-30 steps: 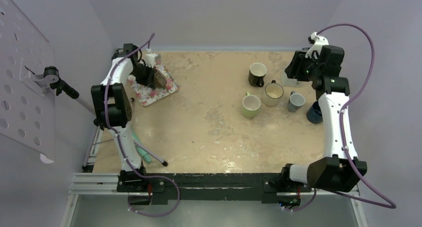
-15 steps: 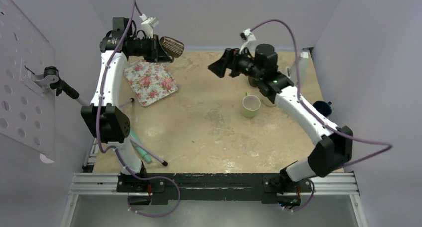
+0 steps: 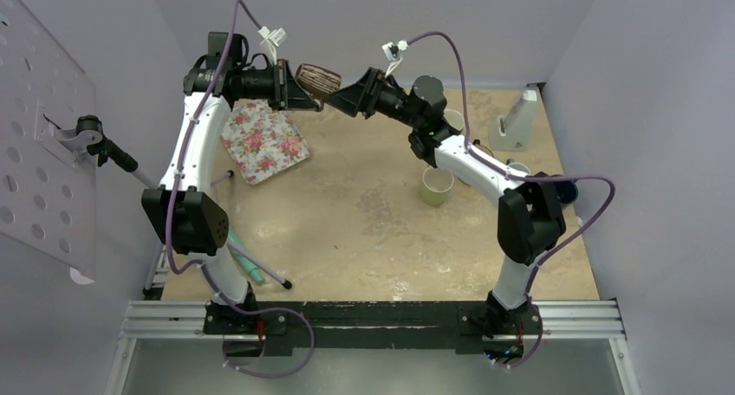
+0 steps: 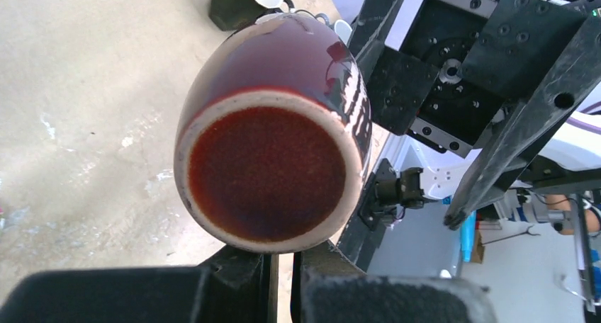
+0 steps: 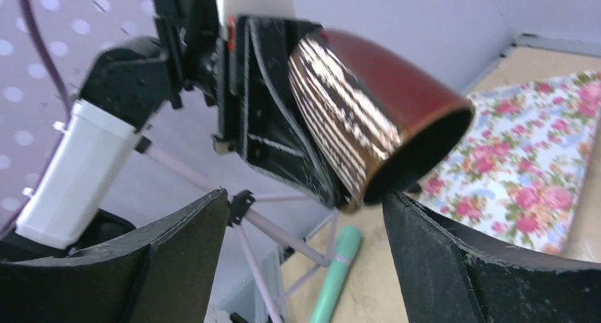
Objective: Turn the mug right side up
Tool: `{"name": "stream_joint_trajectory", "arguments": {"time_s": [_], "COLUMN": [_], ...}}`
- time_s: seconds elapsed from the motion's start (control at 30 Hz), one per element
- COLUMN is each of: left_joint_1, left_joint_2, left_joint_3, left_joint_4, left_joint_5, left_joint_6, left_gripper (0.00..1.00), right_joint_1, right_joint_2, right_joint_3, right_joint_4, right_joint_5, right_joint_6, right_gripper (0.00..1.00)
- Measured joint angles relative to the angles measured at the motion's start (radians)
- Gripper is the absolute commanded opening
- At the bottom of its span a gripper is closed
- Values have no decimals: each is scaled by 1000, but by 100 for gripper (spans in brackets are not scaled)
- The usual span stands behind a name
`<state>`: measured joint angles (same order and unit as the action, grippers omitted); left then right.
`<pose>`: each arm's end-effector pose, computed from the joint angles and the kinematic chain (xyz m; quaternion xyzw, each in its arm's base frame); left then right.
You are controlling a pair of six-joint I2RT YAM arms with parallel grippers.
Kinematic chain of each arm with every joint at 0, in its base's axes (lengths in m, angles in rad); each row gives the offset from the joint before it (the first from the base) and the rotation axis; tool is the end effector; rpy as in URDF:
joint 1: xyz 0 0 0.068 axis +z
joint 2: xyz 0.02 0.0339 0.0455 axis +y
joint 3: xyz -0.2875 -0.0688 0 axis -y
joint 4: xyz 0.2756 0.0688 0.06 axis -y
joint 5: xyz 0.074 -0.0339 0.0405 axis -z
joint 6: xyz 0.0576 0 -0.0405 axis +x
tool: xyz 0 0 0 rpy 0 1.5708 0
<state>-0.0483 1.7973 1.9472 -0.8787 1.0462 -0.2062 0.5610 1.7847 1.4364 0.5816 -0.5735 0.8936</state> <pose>0.4219 -0.0703 0.4256 0.1412 0.8043 -0.4972 0.2933 0.3895 0.2816 0.3851 -0.1204 0.6232 0.6313 0.4456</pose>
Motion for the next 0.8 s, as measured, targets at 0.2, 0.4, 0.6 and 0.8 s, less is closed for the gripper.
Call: {"name": "stream_joint_trajectory", "arguments": {"time_s": [0.2, 0.4, 0.6, 0.8], "left_joint_1": [-5, -14, -29, -43], "left_joint_2": [-18, -31, -31, -31], "left_joint_3": [-28, -46, -50, -33], "left_joint_4": [7, 35, -82, -233], "left_joint_5": [35, 35, -28, -234], "left_joint_6": [-20, -18, 116, 290], "left_gripper": [0, 2, 99, 100], "right_joint_1": [0, -11, -23, -123], "right_joint_2": [88, 186, 97, -69], "right_joint_3": [106, 192, 175, 207], "right_joint_4": [113, 174, -104, -661], "right_joint_5": [-24, -82, -34, 272], "right_joint_6": [95, 190, 31, -321], "right_gripper": [61, 0, 0, 0]}}
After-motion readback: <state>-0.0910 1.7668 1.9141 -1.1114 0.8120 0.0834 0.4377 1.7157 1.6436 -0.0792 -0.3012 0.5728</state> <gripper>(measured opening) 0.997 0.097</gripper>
